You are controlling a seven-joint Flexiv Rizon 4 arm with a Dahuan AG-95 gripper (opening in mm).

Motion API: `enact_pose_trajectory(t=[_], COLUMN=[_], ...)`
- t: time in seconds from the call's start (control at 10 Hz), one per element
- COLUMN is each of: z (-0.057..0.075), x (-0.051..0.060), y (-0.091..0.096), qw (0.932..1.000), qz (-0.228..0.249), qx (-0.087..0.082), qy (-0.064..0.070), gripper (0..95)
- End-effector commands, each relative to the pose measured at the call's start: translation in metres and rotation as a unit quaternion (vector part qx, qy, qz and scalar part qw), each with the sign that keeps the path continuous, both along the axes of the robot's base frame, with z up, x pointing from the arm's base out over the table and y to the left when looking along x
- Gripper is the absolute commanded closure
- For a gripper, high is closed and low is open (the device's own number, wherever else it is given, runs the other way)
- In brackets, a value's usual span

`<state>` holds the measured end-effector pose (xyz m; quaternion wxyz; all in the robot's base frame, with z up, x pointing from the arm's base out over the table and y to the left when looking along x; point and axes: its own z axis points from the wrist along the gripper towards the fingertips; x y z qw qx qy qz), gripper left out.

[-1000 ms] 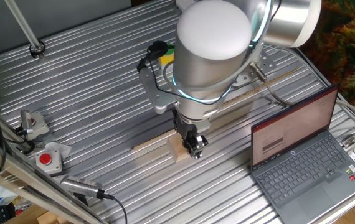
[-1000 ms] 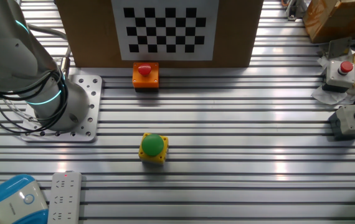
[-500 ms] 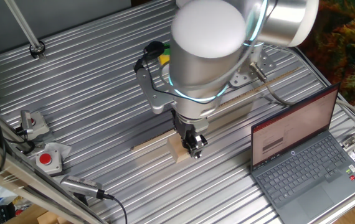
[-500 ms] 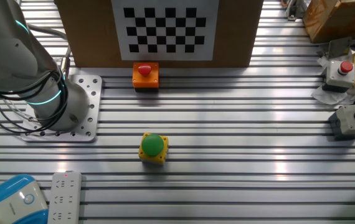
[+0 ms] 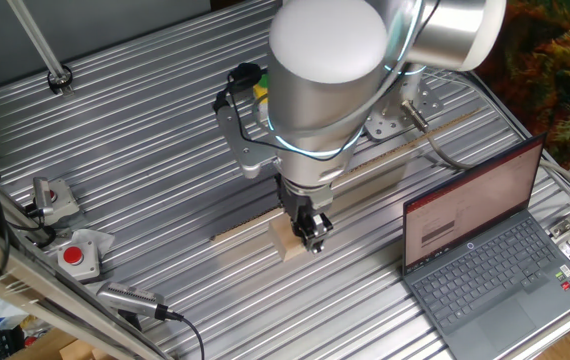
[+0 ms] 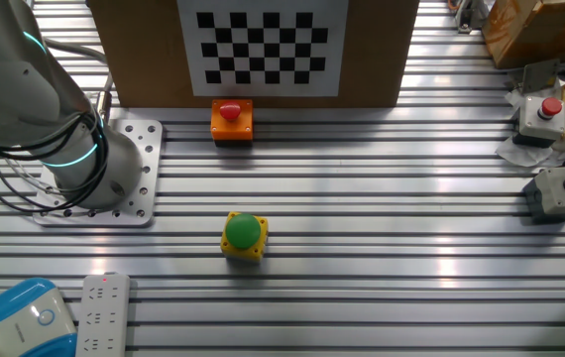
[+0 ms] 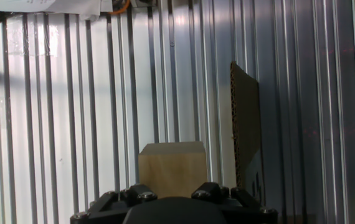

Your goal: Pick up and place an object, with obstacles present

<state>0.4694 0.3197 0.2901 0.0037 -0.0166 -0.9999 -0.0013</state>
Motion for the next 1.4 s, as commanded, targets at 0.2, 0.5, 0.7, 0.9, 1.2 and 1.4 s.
enact_pose_trajectory(t=[0.2, 0.5, 0.7, 0.9, 1.2, 1.4], z=[-0.001, -0.013, -0.029, -0.038, -0.048, -0.056], x=[0.001, 0.004, 0.01, 0.013, 0.016, 0.018], y=[0.0, -0.002, -0.001, 0.0, 0.002, 0.003], qw=[0.9999, 0.9999, 1.0, 1.0, 1.0, 1.0], qz=[-0.005, -0.005, -0.005, -0.004, -0.006, -0.008], qx=[0.007, 0.008, 0.005, 0.005, 0.005, 0.002], qy=[0.006, 0.007, 0.004, 0.003, 0.004, 0.003], gripper=[95.0, 95.0, 95.0, 95.0, 95.0, 95.0])
